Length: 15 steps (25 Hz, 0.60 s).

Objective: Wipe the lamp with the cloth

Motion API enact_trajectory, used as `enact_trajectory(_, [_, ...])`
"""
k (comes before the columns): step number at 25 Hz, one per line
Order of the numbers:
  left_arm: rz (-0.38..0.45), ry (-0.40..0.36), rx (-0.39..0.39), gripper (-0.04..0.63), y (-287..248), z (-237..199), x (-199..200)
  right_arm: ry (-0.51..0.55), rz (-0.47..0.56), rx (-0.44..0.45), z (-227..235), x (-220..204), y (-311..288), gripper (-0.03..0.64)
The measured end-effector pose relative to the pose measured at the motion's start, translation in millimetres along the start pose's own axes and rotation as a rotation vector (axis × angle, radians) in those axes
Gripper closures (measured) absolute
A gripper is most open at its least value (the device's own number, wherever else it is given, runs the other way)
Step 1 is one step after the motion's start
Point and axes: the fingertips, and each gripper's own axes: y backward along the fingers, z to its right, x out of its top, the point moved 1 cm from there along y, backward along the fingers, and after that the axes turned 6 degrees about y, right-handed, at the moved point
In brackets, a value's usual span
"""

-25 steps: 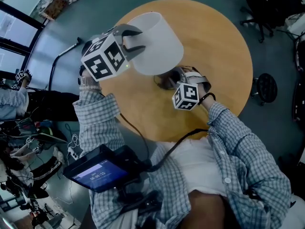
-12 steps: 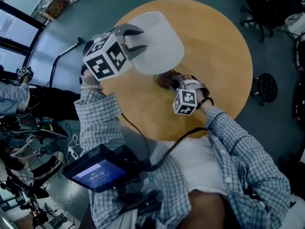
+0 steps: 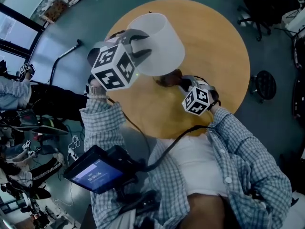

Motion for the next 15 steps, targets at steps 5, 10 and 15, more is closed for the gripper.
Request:
enact_trajectory(5, [0.003,-0.059,0.037,0.430,2,25,23,-0.247,-0.022,0.065,-17,-32,22,0.518])
enact_trajectory(10, [0.029,-0.106,0.054,0.432,-1,52,49,-0.348,-0.110,0.144,-46,-64,18,0.518])
enact_trajectory(15, [0.028,-0.118,0.070,0.434,2,69,58,-0.442,-0.143,0.201,-59,-74,-2,0.517])
